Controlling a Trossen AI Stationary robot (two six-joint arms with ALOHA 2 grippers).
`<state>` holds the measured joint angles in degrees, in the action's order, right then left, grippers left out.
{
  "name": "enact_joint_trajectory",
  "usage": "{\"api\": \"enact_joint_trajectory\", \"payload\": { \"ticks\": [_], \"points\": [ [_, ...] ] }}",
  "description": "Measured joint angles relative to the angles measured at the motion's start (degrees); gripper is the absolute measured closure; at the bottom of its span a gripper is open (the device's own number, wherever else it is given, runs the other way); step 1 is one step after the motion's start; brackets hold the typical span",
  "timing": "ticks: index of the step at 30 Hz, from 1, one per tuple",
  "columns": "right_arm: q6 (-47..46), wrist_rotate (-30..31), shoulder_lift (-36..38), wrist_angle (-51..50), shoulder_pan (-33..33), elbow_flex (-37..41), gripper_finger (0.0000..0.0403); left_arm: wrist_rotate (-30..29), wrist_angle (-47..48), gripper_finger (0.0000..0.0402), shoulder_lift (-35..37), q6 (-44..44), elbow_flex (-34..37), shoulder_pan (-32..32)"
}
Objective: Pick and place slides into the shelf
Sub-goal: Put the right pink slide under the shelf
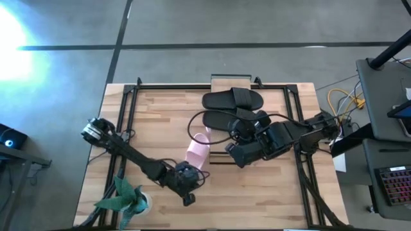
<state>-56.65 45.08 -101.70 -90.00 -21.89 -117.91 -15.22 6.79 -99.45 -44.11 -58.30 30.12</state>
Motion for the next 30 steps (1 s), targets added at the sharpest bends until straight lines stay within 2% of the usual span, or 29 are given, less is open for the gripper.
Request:
{"api": "enact_joint_trajectory", "payload": {
  "ticks": [3,9,17,20,26,30],
  "points": [
    [0.31,0.27,0.94,0.0,0.01,0.3,0.0394,-1.49,1.44,0.0402,-1.87,-2.9,-0.87,0.43],
    [0.33,1.77,2.1,-0.02,-0.5,0.7,0.0394,-6.81,10.87,0.0402,-2.28,-6.63,-1.68,0.58],
    [1.16,2.01,2.33,-0.02,-0.76,0.73,0.0394,-8.1,24.08,0.0401,-1.27,-7.44,-1.12,0.27],
    [1.16,2.06,2.33,-0.02,-0.74,0.73,0.0394,-9.47,29.06,0.0401,-0.29,-9.5,-0.36,0.26],
    [1.03,2.09,2.33,-0.02,-0.74,0.73,0.0394,-12.82,31.32,0.0401,2.27,-11.05,0.6,-0.51],
    [-0.19,1.78,2.33,-0.02,-0.75,0.81,0.0394,-12.51,39.39,0.0401,6.52,-13.05,0.19,0.25]
  ]
}}
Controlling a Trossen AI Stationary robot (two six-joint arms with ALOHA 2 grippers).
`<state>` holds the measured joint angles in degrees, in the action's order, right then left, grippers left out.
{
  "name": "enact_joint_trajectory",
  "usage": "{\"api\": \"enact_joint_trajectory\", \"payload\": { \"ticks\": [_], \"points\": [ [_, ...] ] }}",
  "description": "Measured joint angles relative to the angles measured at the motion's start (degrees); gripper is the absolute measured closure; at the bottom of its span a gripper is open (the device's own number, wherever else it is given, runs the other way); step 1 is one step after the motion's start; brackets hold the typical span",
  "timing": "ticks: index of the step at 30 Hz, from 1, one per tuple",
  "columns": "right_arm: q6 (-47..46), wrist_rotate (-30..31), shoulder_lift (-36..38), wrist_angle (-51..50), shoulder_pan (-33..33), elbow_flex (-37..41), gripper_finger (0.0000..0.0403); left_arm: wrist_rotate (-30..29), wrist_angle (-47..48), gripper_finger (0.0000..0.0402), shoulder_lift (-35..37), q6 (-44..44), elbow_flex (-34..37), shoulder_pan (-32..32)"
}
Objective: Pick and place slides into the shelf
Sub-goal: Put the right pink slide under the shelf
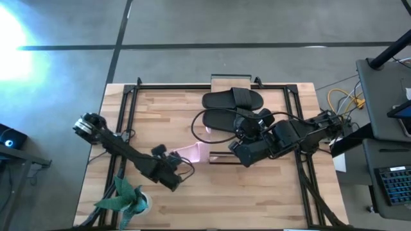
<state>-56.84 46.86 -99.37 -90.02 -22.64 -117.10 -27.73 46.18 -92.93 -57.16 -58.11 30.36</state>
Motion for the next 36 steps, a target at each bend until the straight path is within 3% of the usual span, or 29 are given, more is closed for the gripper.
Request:
{"api": "enact_joint_trajectory", "payload": {
  "ticks": [5,13,17,27,36],
  "points": [
    [-0.88,-0.58,0.0,0.0,-0.36,0.0,0.0394,-0.81,6.86,0.0401,8.84,-11.28,3.47,2.02],
    [-1.68,-0.3,0.0,0.0,-0.36,0.02,0.0394,7.72,-10.42,0.0401,17.94,-17.54,19.56,1.01],
    [-1.68,-0.3,0.0,0.0,-0.34,0.02,0.0394,7.76,-10.54,0.0401,18.85,-17.16,22.56,0.0],
    [-2.53,-0.1,0.0,0.0,-0.34,0.02,0.0394,10.62,-19.03,0.0402,18.83,-5.2,26.74,-6.43],
    [-3.2,-0.1,0.0,0.0,-0.34,0.02,0.0394,16.54,-31.48,0.0402,17.22,12.79,26.73,-15.12]
  ]
}}
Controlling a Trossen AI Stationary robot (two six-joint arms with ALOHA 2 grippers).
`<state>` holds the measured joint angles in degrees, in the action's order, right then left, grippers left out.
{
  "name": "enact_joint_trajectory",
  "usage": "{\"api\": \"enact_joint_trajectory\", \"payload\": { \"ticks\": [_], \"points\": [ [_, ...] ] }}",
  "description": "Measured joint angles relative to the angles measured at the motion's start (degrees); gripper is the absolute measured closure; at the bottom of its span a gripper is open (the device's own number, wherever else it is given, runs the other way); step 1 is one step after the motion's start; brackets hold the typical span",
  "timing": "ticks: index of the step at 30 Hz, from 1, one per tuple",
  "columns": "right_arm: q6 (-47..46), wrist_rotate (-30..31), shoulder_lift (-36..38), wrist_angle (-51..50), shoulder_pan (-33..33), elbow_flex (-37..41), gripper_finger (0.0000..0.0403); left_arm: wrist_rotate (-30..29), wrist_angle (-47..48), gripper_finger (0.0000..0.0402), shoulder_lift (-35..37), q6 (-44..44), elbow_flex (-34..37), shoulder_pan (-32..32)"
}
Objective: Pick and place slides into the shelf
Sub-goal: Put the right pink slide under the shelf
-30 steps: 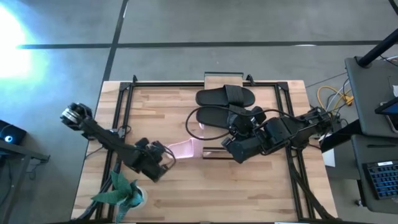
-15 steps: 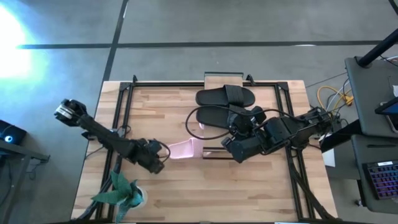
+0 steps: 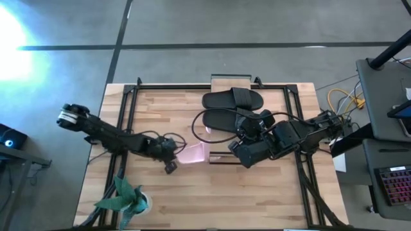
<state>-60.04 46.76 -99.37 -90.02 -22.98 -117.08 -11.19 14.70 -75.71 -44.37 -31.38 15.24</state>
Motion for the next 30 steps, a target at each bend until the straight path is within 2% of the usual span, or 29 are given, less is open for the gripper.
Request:
{"api": "enact_joint_trajectory", "payload": {
  "ticks": [6,12,20,30],
  "points": [
    [0.01,0.0,-0.01,0.0,0.0,0.01,0.0394,3.39,-8.94,0.0402,-4.21,6.72,-0.3,-5.93],
    [0.01,0.0,-0.02,0.0,0.0,0.01,0.0394,8.12,-16.13,0.0402,-12.15,12.78,-3.98,-10.45],
    [-0.07,-0.1,-0.02,0.0,0.0,0.01,0.0394,9.17,-16.78,0.0402,-21.02,19.2,-12.49,-12.55],
    [-1.87,-0.14,-0.04,0.04,0.0,0.22,0.0394,8.8,-17.79,0.0402,-24.12,23.83,-18.27,-15.31]
  ]
}}
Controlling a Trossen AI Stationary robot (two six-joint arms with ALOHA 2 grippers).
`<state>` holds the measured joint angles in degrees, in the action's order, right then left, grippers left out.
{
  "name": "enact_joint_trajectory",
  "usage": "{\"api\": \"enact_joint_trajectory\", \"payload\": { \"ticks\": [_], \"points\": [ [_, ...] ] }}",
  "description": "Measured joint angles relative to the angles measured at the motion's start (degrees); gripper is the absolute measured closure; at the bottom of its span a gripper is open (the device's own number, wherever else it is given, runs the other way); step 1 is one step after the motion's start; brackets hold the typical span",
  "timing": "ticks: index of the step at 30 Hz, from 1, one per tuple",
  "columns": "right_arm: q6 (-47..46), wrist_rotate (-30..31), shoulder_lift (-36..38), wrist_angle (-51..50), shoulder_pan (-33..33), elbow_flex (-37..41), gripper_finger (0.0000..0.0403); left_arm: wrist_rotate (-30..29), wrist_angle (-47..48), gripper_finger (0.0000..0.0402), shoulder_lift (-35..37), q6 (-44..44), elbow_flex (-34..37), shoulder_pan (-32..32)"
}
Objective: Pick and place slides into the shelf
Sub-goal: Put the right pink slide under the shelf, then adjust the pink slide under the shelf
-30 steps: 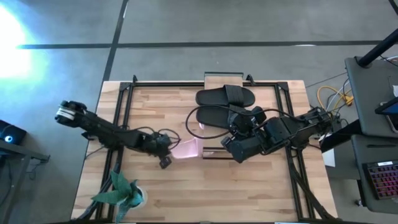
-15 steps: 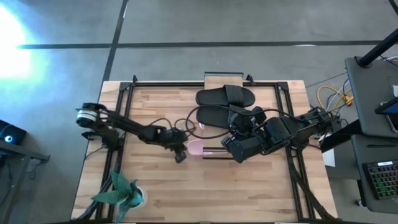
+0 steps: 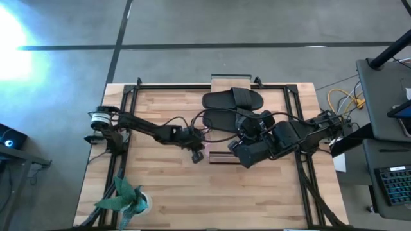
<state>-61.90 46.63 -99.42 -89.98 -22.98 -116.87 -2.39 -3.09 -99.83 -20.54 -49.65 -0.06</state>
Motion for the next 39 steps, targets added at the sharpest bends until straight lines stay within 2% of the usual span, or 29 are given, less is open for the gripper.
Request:
{"api": "enact_joint_trajectory", "payload": {
  "ticks": [6,11,15,21,26,30,35,39],
  "points": [
    [-0.08,-0.04,0.0,-0.02,0.0,0.52,0.0394,-1.42,0.19,0.0402,0.66,1.26,0.42,-0.87],
    [-0.91,-0.13,0.0,-0.04,0.0,0.71,0.0394,-6.78,9.87,0.0402,4.8,3.09,0.55,-0.75],
    [-1.48,-0.54,0.43,0.01,-0.38,0.75,0.0394,-8.68,16.14,0.0402,11.09,2.9,1.39,0.26],
    [-7.55,-2.45,3.28,0.04,-3.1,1.75,0.0394,-8.62,16.06,0.0402,23.76,-2.73,6.74,2.96],
    [-21.8,-5.82,8.09,0.11,-7.74,7.83,0.0394,-8.55,16.14,0.0402,33.91,-11.61,13.66,4.82],
    [-36.1,-13.2,12.77,-0.01,-11.58,16.54,0.0394,-7.0,15.42,0.0402,40.66,-17.86,19.06,5.73],
    [-53.9,-25.19,17.05,-0.08,-17.11,28.48,0.0394,-3.47,10.18,0.0402,45.19,-22.67,24.21,6.02],
    [-66.62,-31.31,20.17,0.54,-21.93,37.56,0.0394,-0.86,5.56,0.0402,45.85,-27.77,26.97,6.01]
  ]
}}
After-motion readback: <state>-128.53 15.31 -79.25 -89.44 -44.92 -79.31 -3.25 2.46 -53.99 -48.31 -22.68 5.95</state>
